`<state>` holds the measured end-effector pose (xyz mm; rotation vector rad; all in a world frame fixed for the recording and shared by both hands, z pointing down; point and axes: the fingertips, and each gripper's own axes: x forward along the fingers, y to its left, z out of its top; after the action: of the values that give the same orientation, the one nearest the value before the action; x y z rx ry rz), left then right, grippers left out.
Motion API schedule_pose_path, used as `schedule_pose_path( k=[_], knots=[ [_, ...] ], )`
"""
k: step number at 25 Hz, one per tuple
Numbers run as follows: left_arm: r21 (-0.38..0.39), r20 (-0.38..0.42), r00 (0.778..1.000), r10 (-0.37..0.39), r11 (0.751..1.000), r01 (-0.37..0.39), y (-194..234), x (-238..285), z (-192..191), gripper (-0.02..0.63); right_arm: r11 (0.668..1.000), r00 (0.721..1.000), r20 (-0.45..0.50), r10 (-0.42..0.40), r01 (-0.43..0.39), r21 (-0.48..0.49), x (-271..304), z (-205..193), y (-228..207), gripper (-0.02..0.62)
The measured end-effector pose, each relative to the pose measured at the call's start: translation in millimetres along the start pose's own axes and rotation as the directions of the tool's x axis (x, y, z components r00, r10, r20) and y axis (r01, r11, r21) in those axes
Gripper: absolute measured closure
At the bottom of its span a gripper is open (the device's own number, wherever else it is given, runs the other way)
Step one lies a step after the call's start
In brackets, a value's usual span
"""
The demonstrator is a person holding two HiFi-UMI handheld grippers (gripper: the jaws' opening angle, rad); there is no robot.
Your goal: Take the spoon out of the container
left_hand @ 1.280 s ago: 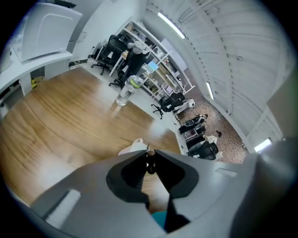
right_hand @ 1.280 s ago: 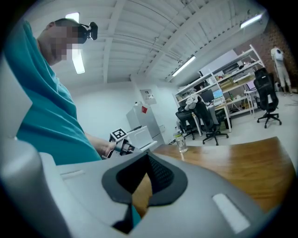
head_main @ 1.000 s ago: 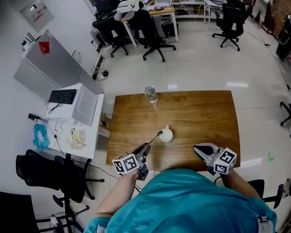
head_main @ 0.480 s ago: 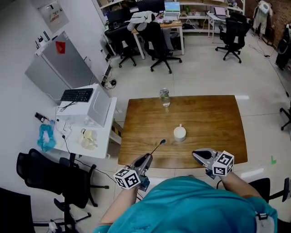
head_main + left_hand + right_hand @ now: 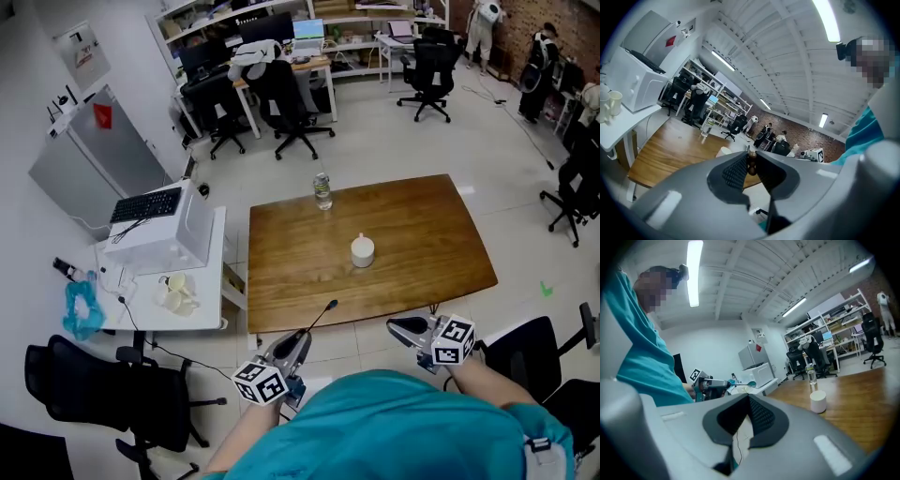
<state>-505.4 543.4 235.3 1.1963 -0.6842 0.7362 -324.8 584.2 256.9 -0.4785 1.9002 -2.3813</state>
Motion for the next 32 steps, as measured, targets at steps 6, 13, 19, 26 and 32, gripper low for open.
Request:
schedule_pose_path(
  k=[6, 13, 19, 26, 32],
  knots=[
    [0.027, 0.007, 1.0, -0.018, 0.999, 0.018, -88.5, -11.7, -24.4, 0.555, 0.999, 0.999, 0.04, -0.011, 0.012, -0.039, -79.5, -1.5, 54.2, 0.594],
    [0.005, 0.035, 0.999, 0.02, 1.0, -0.02, -219.7, 11.2, -81.0, 0.555, 0.998, 0.998, 0.049, 0.028, -0.025, -0.064, -215.6, -23.3, 95.2, 0.594],
    [0.027, -0.013, 0.999, 0.041, 0.999, -0.041, -300.3, 21.6, -119.3, 0.555, 0.999, 0.997, 0.072, 0.043, -0.041, -0.019, -289.0, -39.7, 114.9, 0.595],
    [0.085, 0.037, 0.998, 0.054, 0.995, -0.057, -333.6, -27.1, -114.6, 0.554, 0.998, 0.996, 0.071, 0.059, -0.058, -0.024, -298.4, -43.4, 161.4, 0.595],
    [0.124, 0.041, 0.999, 0.017, 0.992, -0.022, -330.0, -82.1, -120.6, 0.555, 0.997, 0.996, 0.092, 0.015, -0.008, -0.077, -268.9, -45.1, 201.9, 0.595]
  ],
)
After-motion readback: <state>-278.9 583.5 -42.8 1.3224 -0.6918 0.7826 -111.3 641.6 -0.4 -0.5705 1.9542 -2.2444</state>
